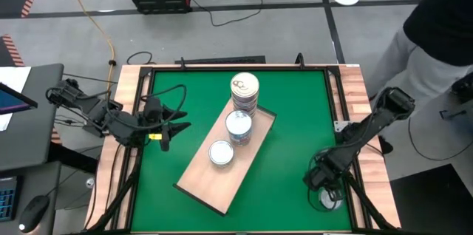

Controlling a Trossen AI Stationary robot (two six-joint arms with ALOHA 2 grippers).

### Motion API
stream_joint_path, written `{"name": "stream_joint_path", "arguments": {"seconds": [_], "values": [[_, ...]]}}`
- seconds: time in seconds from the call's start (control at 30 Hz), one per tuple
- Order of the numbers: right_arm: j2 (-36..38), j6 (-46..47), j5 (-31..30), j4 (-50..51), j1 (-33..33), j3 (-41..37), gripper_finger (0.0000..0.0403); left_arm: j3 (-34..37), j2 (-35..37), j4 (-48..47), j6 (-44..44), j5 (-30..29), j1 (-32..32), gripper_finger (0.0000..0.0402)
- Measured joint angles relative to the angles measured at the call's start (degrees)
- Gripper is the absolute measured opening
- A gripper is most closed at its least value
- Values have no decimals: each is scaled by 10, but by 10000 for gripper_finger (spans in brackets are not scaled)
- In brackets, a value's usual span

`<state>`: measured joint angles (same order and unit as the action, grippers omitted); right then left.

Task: Stack canned seafood by type on shelf
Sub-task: Stack the blue tuna can on top of the yellow blue tuna can on the shelf

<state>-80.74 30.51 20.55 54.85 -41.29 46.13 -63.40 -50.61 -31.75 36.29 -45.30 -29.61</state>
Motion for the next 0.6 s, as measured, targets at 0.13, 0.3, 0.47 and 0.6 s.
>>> {"name": "stream_joint_path", "arguments": {"seconds": [0.13, 0.3, 0.47, 0.6], "values": [[-6, 22, 2, -60, -4, -16, 164, 0, 0, 0, 2, 0, 0, 192], [-6, 29, -13, -88, -3, -27, 131, 0, 0, 0, 11, 3, 0, 192], [-23, 26, -19, -101, -1, -36, 106, 0, 0, 0, 11, 10, 0, 192], [-48, 29, -7, -116, 2, -46, 94, 0, 0, 0, 11, 14, 0, 192]]}}
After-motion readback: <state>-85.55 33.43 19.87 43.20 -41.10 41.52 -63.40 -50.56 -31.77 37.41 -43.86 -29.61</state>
